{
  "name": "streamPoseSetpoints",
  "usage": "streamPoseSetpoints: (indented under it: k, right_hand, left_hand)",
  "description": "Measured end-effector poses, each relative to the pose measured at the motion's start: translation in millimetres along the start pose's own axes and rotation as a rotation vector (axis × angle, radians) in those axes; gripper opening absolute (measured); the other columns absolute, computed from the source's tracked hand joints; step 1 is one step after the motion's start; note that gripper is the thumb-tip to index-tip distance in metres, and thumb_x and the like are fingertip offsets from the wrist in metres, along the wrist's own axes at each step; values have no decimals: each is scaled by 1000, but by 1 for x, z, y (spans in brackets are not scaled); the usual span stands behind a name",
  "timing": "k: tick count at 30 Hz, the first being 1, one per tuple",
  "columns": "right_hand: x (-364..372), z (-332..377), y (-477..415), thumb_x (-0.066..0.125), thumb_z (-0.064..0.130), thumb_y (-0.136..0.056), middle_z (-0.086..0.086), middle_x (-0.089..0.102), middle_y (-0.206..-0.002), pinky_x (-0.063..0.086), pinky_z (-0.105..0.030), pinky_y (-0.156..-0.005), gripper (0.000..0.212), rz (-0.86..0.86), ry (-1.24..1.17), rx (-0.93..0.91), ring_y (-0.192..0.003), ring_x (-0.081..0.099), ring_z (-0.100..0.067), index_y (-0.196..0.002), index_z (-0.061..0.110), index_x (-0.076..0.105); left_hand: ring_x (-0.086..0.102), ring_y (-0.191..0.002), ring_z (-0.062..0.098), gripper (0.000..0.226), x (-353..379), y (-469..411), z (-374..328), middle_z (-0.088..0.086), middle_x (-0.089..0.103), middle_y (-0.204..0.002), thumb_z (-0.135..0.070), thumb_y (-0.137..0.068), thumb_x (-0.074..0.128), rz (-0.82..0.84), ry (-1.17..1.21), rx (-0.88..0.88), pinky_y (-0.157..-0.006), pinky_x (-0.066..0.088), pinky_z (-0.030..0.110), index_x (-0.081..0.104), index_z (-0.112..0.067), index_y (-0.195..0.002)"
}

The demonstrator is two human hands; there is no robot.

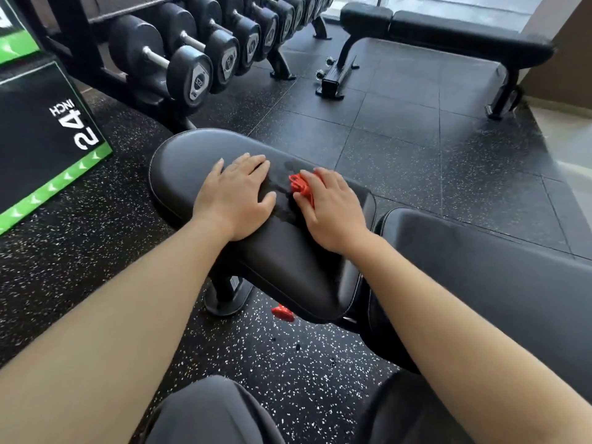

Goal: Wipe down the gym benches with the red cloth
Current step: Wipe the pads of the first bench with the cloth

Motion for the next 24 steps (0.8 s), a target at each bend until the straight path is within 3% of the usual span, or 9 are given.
streamPoseSetpoints:
  k: [5, 9, 15, 20, 24]
  right_hand:
    - [5, 3, -41, 39, 42, -96, -8, 41, -142, 29, -44, -108, 48, 9, -11, 27, -132, 33, -28, -138, 18, 40]
    - [-1, 7, -15, 40, 39, -95, -10, 39, -144, 26, -44, -111, 52, 12, -29, -39, -134, 30, -30, -141, 15, 37]
    - [-2, 6, 31, 22, 50, -88, -9, 37, -147, 25, -44, -113, 65, 55, -26, -151, -138, 28, -30, -142, 17, 35]
    - [2, 12, -23, 41, 36, -95, -11, 44, -139, 30, -44, -108, 48, 30, -46, -158, -129, 37, -30, -137, 12, 42]
    - [12, 9, -75, 37, 39, -97, -9, 45, -137, 35, -45, -103, 44, 104, -65, -33, -125, 41, -31, -135, 17, 41]
  left_hand:
    - [11, -145, 9, 59, -1, 0, 0, -8, 18, -157, -41, -95, 37, -15, 5, -5, -118, 5, 37, 23, -21, -148]
    - [13, -144, 10, 56, -3, 4, 0, -8, 21, -156, -36, -95, 37, -30, 28, -12, -118, 6, 37, 26, -19, -148]
    - [18, -143, 10, 52, -9, 7, 1, -8, 28, -153, -30, -94, 39, -86, 95, -26, -118, 7, 35, 34, -20, -144]
    - [17, -144, 15, 52, -9, 5, 2, -5, 28, -153, -31, -93, 42, -89, 87, -39, -118, 8, 34, 35, -20, -144]
    - [19, -143, 15, 53, -10, 3, 3, -5, 29, -153, -32, -93, 43, -94, 76, -35, -117, 10, 34, 36, -20, -144]
Point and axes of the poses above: each hand's wrist, its own y-axis away from the middle knuckle, its own x-axis out of the palm, z = x × y, the point moved 9 cm from there along -y, towards the middle knuckle
